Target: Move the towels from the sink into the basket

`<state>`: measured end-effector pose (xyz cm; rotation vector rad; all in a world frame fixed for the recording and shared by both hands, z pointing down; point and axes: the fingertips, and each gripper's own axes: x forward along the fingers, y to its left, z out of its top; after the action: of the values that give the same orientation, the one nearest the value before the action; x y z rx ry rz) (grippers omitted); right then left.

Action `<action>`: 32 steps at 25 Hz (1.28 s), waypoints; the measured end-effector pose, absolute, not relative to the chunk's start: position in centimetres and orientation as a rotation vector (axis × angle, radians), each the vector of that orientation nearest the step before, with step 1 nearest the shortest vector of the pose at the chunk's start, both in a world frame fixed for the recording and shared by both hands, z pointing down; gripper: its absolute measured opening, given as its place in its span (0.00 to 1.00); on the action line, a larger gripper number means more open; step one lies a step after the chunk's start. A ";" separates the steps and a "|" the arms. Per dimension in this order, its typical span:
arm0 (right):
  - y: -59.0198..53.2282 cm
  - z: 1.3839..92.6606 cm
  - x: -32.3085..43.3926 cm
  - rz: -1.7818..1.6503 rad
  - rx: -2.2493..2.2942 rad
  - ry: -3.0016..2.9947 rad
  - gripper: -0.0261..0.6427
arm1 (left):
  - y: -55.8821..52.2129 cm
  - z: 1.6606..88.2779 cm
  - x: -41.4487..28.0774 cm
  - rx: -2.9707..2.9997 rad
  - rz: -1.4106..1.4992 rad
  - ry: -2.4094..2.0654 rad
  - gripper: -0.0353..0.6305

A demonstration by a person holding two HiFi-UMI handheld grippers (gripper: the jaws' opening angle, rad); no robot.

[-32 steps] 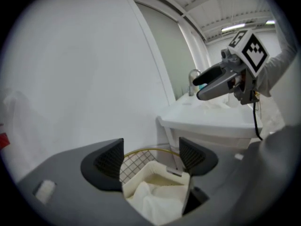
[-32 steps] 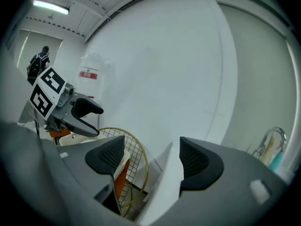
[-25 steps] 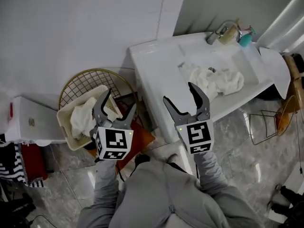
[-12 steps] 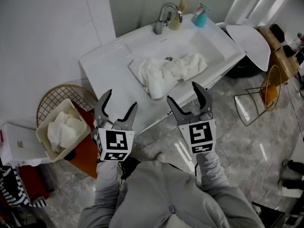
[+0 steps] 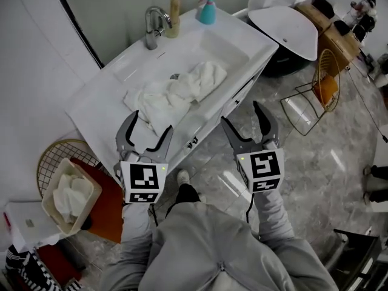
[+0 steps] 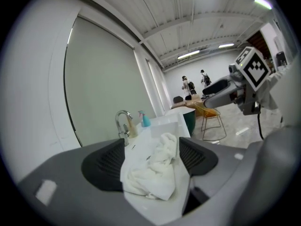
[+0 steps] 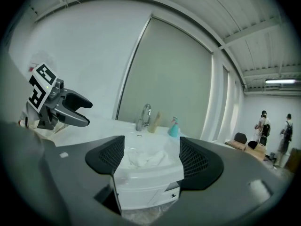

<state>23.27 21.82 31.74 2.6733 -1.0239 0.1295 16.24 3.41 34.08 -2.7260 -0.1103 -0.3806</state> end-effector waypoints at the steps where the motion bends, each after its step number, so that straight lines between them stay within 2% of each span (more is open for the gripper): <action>1: 22.5 31.9 24.1 0.144 2.682 -1.000 0.56 | 3.8 34.2 17.3 -2.730 -0.378 -0.130 0.65; 7: 24.8 33.1 29.2 0.217 2.693 -0.901 0.56 | 5.2 35.3 23.4 -2.766 -0.371 -0.220 0.65; 14: 21.8 34.8 36.5 0.284 2.580 -0.947 0.56 | 3.1 37.8 29.9 -2.797 -0.421 -0.215 0.65; 32: 13.0 44.4 46.1 0.526 2.131 -1.300 0.56 | 2.0 47.8 38.2 -2.572 -0.819 -0.273 0.65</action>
<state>46.15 13.00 44.35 2.1309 -1.2997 0.5261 38.20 1.98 47.76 -2.5722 -0.2728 -0.8194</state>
